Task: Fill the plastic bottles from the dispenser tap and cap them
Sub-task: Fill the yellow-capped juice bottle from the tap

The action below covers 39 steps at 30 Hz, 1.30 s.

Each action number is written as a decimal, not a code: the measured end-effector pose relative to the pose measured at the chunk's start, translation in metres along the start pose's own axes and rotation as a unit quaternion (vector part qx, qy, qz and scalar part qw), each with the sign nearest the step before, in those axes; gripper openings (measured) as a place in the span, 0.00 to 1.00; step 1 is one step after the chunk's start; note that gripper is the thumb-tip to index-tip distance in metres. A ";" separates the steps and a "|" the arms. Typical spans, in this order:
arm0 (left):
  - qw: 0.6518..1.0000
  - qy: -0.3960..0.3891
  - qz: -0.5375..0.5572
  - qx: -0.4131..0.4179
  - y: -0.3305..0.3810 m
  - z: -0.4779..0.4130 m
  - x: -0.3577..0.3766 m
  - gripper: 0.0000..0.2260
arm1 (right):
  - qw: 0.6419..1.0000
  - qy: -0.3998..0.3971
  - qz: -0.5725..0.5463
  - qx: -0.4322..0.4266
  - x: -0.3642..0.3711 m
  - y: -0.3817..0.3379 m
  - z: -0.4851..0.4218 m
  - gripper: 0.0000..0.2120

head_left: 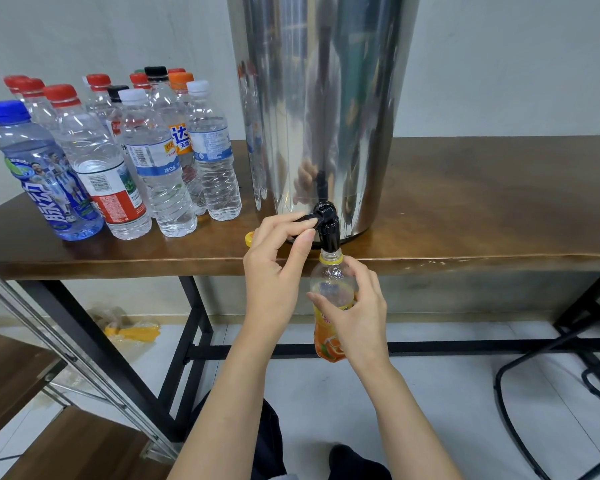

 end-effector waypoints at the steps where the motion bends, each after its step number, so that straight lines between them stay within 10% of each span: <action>1: 1.000 0.000 0.000 0.000 0.000 0.000 0.000 0.07 | 1.000 -0.001 0.001 0.001 0.000 0.000 0.000 0.31; 39: 1.000 0.004 0.005 -0.005 0.002 0.001 0.000 0.07 | 1.000 -0.004 -0.003 0.008 -0.002 -0.001 0.001 0.31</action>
Point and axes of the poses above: each hand's wrist, its own z-axis away from the middle knuckle, its own x-axis out of the palm, y = z × x, the point moved 2 cm from there along -z, towards the middle knuckle, and after that the axes turned 6 degrees about -y, right-handed, at the moved point
